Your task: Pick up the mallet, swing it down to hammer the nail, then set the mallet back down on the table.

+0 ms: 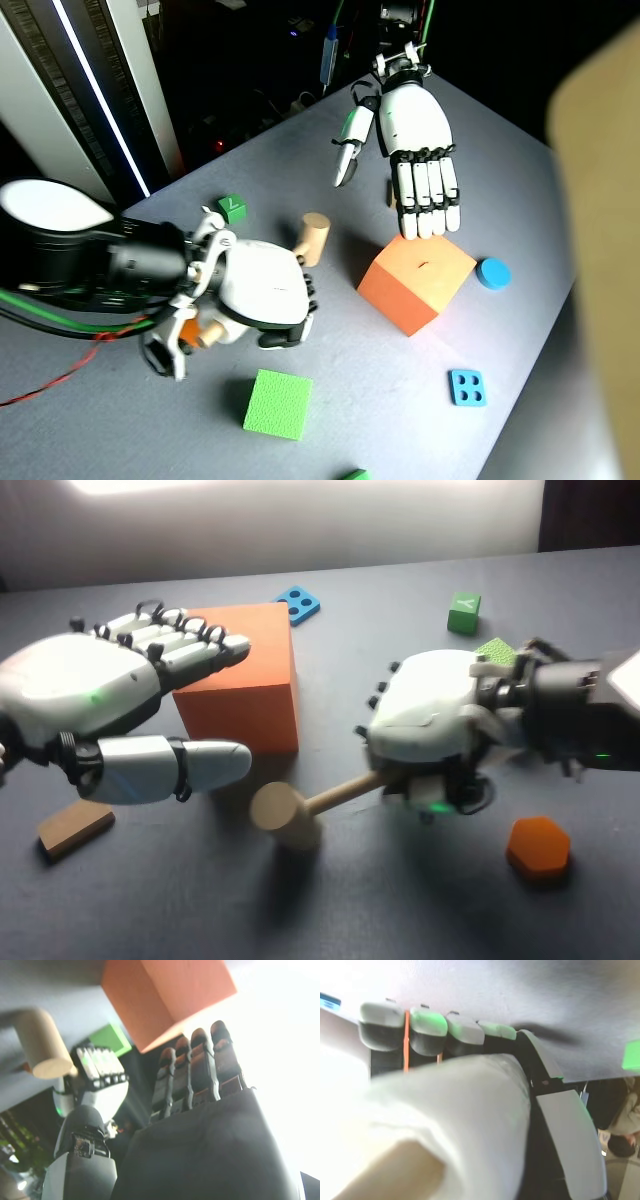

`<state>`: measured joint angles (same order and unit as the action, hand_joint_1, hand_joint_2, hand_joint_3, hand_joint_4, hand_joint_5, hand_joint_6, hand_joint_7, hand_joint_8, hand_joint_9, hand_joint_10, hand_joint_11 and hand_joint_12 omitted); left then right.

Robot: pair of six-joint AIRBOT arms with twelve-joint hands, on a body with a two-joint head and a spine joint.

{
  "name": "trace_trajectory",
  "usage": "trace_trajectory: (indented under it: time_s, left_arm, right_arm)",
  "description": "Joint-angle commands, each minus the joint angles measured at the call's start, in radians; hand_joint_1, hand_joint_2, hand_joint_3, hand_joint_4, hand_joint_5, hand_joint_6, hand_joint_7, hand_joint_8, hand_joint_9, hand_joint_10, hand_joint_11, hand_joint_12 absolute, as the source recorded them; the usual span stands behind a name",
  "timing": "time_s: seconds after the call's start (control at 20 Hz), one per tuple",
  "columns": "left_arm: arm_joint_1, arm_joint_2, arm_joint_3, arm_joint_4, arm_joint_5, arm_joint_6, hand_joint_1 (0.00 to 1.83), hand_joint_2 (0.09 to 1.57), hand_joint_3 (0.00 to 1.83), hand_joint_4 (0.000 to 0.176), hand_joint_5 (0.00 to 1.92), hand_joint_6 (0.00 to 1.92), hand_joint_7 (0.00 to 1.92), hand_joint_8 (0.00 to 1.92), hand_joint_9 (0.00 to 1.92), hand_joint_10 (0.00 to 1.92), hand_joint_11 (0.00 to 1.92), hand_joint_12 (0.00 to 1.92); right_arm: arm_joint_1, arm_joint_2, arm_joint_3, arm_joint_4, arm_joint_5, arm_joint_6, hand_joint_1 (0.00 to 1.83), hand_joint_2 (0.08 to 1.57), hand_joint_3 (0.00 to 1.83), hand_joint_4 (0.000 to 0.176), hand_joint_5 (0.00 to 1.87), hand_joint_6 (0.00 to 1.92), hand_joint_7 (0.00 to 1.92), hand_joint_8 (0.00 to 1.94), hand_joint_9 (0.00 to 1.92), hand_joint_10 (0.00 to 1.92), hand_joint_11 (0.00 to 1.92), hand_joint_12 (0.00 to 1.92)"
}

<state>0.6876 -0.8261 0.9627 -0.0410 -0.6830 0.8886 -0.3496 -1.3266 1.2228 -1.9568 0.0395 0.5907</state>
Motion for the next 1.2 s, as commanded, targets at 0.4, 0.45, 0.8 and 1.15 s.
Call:
trace_trajectory:
  time_s: [0.4,0.45,0.8,1.15]
  left_arm:
    - [-0.088,0.089,-0.05,0.286,-0.087,-0.194,0.0,1.22,0.0,0.0,0.13,0.0,0.13,0.0,0.1,0.0,0.0,0.13]
    - [-0.078,0.096,-0.059,0.287,-0.093,-0.193,0.0,1.22,0.0,0.0,0.11,0.0,0.11,0.0,0.08,0.0,0.0,0.09]
    - [-0.066,0.101,-0.065,0.299,-0.117,-0.187,0.0,1.22,0.0,0.0,0.11,0.0,0.11,0.0,0.09,0.0,0.0,0.12]
    - [-0.06,0.102,-0.06,0.3,-0.147,-0.178,0.0,1.22,0.0,0.0,0.12,0.0,0.14,0.0,0.11,0.01,0.0,0.13]
  right_arm:
    - [-0.007,-0.092,0.041,0.002,-0.066,-0.079,0.31,1.55,0.0,0.0,0.97,1.92,1.11,1.94,1.08,1.92,1.03,1.92]
    - [-0.008,-0.095,0.041,0.002,-0.075,-0.09,0.32,1.54,0.0,0.0,0.96,1.92,1.09,1.94,1.06,1.92,1.03,1.92]
    - [-0.005,-0.099,0.04,0.001,-0.092,-0.107,0.34,1.53,0.0,0.0,0.97,1.92,1.1,1.94,1.08,1.92,1.04,1.92]
    - [-0.004,-0.086,0.015,0.001,-0.086,-0.118,0.29,1.43,0.0,0.0,0.81,1.92,0.87,1.94,0.78,1.92,0.78,1.92]
